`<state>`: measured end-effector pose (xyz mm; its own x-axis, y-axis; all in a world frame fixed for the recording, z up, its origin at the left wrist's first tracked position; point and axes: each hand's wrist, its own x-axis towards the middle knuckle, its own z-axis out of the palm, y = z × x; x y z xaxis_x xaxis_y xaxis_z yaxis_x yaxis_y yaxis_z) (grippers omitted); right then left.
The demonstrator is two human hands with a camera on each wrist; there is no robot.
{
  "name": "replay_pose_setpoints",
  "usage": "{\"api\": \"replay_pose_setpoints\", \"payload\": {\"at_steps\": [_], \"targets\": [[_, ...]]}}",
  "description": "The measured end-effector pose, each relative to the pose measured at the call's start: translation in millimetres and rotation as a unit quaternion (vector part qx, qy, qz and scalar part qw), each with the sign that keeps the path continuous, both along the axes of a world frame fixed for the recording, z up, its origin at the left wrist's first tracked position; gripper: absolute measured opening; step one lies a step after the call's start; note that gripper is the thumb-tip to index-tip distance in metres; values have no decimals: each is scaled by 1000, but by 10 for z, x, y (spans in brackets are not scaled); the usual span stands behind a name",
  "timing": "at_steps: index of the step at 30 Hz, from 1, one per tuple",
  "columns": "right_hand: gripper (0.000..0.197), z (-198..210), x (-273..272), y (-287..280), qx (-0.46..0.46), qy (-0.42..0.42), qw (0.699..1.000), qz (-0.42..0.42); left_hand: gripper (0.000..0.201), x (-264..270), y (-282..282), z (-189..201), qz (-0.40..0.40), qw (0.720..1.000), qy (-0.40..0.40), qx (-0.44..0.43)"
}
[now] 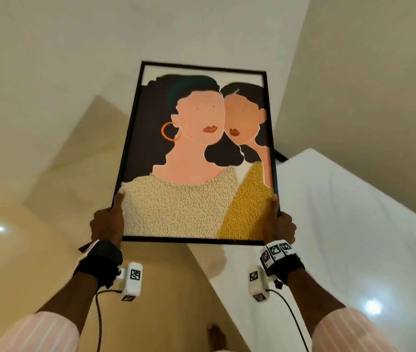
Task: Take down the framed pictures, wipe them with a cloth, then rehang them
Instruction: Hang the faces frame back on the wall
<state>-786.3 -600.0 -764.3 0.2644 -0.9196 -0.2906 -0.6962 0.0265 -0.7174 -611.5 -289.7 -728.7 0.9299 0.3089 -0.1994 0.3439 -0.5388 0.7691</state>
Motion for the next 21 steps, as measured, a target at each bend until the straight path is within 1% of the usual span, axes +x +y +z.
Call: {"api": "replay_pose_setpoints", "payload": {"at_steps": [1, 4, 7, 9, 11, 13, 16, 19, 21], "targets": [[91, 56, 172, -66, -1, -12, 1000, 7, 80, 155, -25, 41, 9, 1000, -2, -9], [93, 290, 765, -252, -27, -35, 998, 32, 87, 637, -150, 306, 28, 998, -53, -20], [98, 558, 1356, -417, -49, -65, 996, 37, 80, 1125, -246, 631, 36, 992, -116, -37], [94, 777, 1715, -499, -63, -97, 992, 42, 75, 1425, -303, 826, 28, 986, -157, -43], [89, 1025, 2135, -595, -83, -129, 987, 43, 71, 1792, -340, 1040, -3, 976, -210, -55], [87, 1315, 2574, -680, -89, -155, 983, 45, 68, 2204, -387, 1309, -41, 962, -264, -48], [91, 1715, 3237, -781, -96, -187, 977, 41, 67, 2813, -424, 1775, -69, 938, -336, -39], [93, 2107, 3910, -856, -115, -217, 969, 22, 66, 3345, -436, 2322, -70, 920, -384, -30], [87, 2391, 4320, -861, -123, -259, 958, 4, 66, 3677, -408, 2679, -59, 911, -406, -31]]}}
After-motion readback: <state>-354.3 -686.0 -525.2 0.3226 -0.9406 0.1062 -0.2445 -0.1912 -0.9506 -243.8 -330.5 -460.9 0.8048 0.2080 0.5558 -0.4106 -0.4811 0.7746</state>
